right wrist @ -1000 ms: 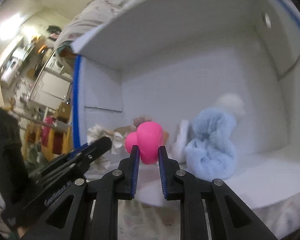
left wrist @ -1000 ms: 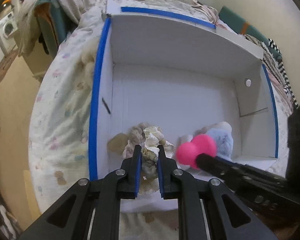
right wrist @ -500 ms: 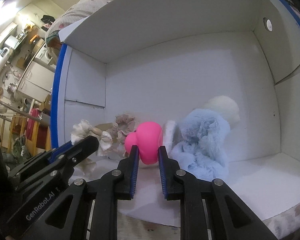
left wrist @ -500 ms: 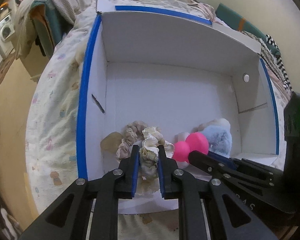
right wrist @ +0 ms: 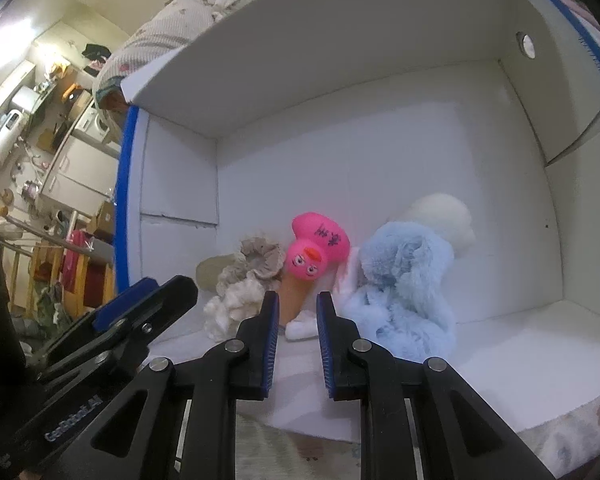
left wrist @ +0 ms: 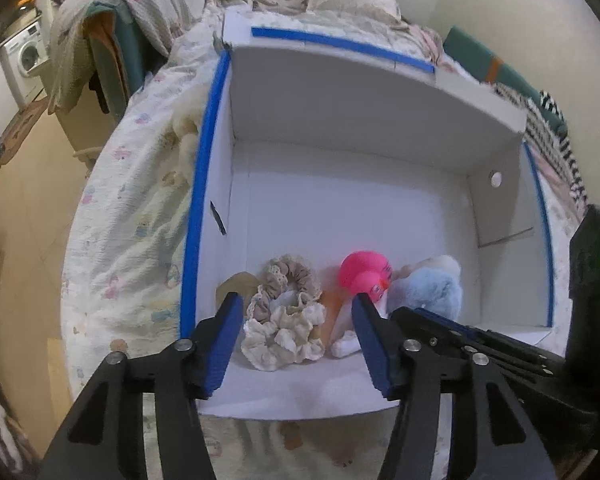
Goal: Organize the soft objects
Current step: 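Open both grippers to release the plush and scrunchie inside the box, then lift both tools up and back out of the box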
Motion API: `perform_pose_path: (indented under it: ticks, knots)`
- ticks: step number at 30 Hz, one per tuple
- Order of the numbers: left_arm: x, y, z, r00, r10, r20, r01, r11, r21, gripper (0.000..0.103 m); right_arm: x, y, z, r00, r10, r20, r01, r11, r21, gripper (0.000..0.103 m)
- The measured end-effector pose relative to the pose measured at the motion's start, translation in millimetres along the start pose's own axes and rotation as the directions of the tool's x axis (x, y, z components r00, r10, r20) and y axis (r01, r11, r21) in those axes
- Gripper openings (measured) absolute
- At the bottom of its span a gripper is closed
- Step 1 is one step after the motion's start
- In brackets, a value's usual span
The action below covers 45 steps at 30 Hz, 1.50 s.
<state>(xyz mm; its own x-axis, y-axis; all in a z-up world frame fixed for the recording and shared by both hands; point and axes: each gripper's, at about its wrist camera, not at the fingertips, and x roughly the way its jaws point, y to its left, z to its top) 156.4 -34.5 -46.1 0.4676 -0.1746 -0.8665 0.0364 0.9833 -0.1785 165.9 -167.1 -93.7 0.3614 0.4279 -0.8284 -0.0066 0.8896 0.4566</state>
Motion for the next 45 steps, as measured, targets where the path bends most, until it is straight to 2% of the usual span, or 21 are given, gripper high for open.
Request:
perform_pose_path:
  ticks: [2,3,4,6,8,10,11,13,14,16,18,20,22,26,31,39,45]
  knots:
    - [-8.5,0.5,-0.6,1.0,-0.002,0.025,0.001,1.0,0.001,0.053,-7.2,0.7,-0.5,1.0,-0.001,0.017,0.001,1.0,-0.002,0.026]
    - [-12.6,0.5,-0.4,0.999,0.001,0.038,-0.001,1.0,0.004,0.053,-11.8,1.1,-0.9,1.0,-0.006,0.029,0.007,1.0,-0.005,0.033]
    - [-18.9,0.7,0.2,0.998,0.007,0.059,-0.007,1.0,0.008,0.053,-16.7,1.6,-1.4,0.999,-0.015,0.042,0.015,1.0,-0.007,0.048]
    - [-35.7,3.1,0.6,0.992,0.033,0.12,-0.034,0.999,0.007,0.053,-31.9,3.1,-3.7,0.994,-0.044,0.101,0.046,0.999,-0.014,0.067]
    - [-49.6,5.2,0.7,0.987,0.028,0.16,-0.03,1.0,0.008,0.053,-47.2,7.7,-5.8,0.986,-0.075,0.148,0.08,0.996,-0.034,0.068]
    - [-64.7,6.9,0.4,0.979,0.03,0.204,-0.033,0.999,0.012,0.056,-63.2,14.3,-7.7,0.975,-0.106,0.194,0.121,0.991,-0.063,0.072]
    - [-72.4,8.2,-0.8,0.973,0.038,0.228,-0.043,0.999,0.015,0.06,-72.0,18.0,-9.2,0.968,-0.118,0.221,0.139,0.987,-0.077,0.075]
    - [-86.5,8.1,-4.2,0.963,0.043,0.265,-0.051,0.998,0.021,0.077,-90.0,23.8,-14.0,0.951,-0.143,0.274,0.173,0.981,-0.09,0.078]
    - [-93.8,8.2,-7.2,0.959,0.038,0.28,-0.046,0.999,0.025,0.082,-98.9,25.8,-17.1,0.942,-0.153,0.298,0.189,0.977,-0.094,0.08]
    - [-104.6,6.0,-12.3,0.952,0.037,0.302,-0.049,0.998,0.031,0.089,-115.7,28.7,-24.5,0.926,-0.147,0.346,0.196,0.974,-0.11,0.09]
    - [-115.3,5.8,-21.2,0.943,0.038,0.329,-0.054,0.998,0.04,0.095,-130.4,31.9,-34.5,0.913,-0.149,0.381,0.215,0.967,-0.136,0.091]
    - [-121.7,4.6,-28.2,0.942,0.047,0.331,-0.067,0.997,0.048,0.096,-142.2,33.6,-45.9,0.897,-0.162,0.41,0.244,0.958,-0.154,0.092]
    - [-127.3,2.2,-36.9,0.939,0.062,0.339,-0.086,0.995,0.057,0.096,-150.9,33.6,-56.0,0.888,-0.161,0.432,0.252,0.954,-0.164,0.103]
    - [-131.7,0.2,-54.2,0.936,0.113,0.333,-0.143,0.987,0.069,0.096,-159.3,33.5,-74.9,0.86,-0.18,0.477,0.288,0.943,-0.165,0.103]
    - [-124.6,5.2,-73.1,0.958,0.082,0.276,-0.101,0.993,0.054,0.096,-155.8,28.7,-87.4,0.843,-0.197,0.5,0.311,0.938,-0.154,0.103]
    - [-99.1,8.9,-83.2,0.977,0.119,0.175,-0.125,0.992,0.021,0.096,-129.9,18.4,-93.1,0.862,-0.227,0.453,0.322,0.936,-0.145,0.103]
    - [-85.8,16.1,-78.3,0.985,0.102,0.137,-0.102,0.995,-0.006,0.096,-118.9,13.6,-88.3,0.87,-0.247,0.426,0.327,0.937,-0.124,0.103]
